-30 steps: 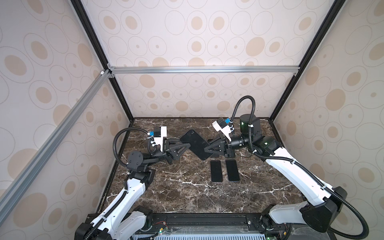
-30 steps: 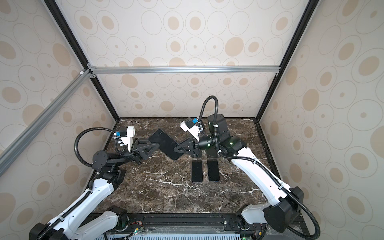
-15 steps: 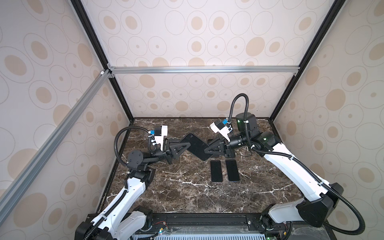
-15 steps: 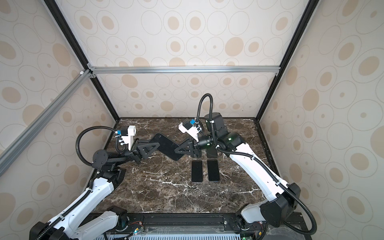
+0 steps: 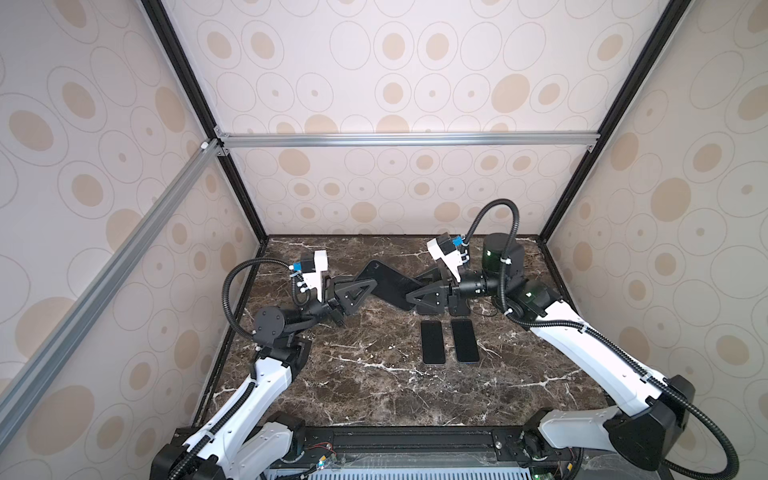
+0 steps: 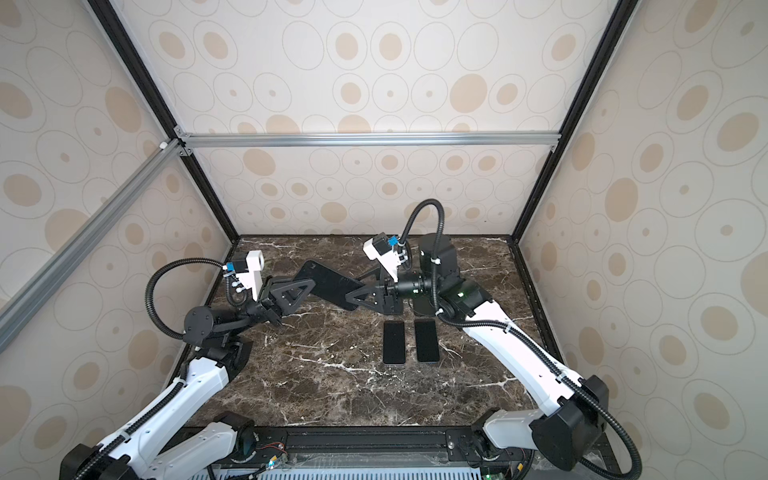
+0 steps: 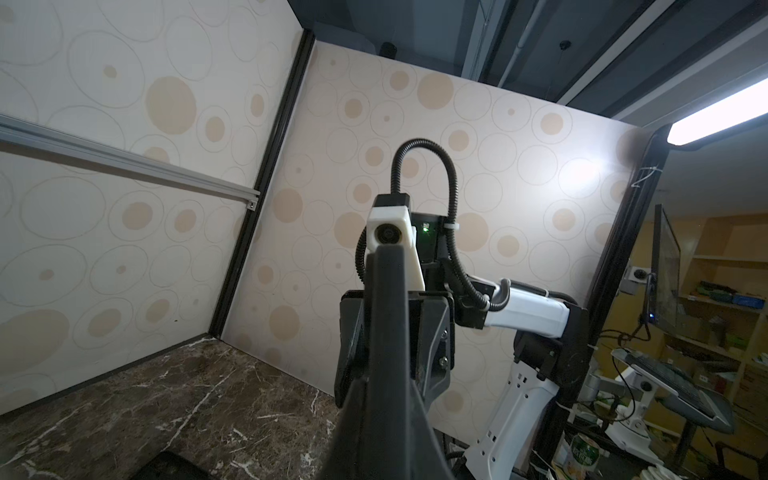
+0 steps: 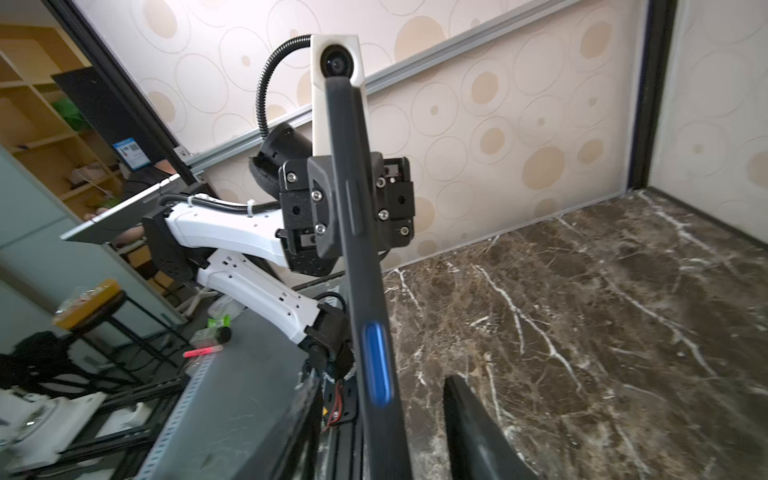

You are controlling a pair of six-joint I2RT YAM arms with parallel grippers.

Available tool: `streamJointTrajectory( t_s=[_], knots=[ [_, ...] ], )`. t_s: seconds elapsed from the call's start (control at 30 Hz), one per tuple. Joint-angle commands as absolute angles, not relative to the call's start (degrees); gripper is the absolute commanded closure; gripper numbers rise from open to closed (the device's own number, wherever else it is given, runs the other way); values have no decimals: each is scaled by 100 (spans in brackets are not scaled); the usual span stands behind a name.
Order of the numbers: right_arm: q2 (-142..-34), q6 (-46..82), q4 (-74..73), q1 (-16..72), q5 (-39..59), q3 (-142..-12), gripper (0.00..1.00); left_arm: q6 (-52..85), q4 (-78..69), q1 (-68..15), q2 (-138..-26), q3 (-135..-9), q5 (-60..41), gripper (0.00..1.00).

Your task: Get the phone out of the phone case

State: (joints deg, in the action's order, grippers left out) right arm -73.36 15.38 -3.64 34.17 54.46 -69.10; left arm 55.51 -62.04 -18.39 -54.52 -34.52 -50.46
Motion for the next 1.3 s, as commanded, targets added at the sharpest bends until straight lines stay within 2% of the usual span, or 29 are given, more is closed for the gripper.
streamJointTrajectory(
  t_s=[0.0,0.17,0.33,0.5,0.67,1.27],
  knots=[
    [-7240,3471,-3353,3464,4544,-6448,47,6026,-7137,-1878,-5211,-3369,-4044,100],
    [-7321,4598,-5042,3542,3720,-5991,47,6170,-7189,-1890,-5098,-3212,-3474,100],
    [-7347,5066,-5434,3601,3297,-5770,48,6310,-7396,-1893,-5134,-3181,-3443,100],
    [-7469,5452,-5820,3781,2954,-5669,49,6824,-8369,-1915,-5422,-3104,-3542,100],
    [-7657,5636,-6131,3977,2858,-5773,51,7049,-8802,-1960,-5610,-3077,-3524,100],
    [-7879,5950,-6506,4129,2907,-5863,72,6913,-8644,-1978,-5529,-3132,-3423,100]
  ],
)
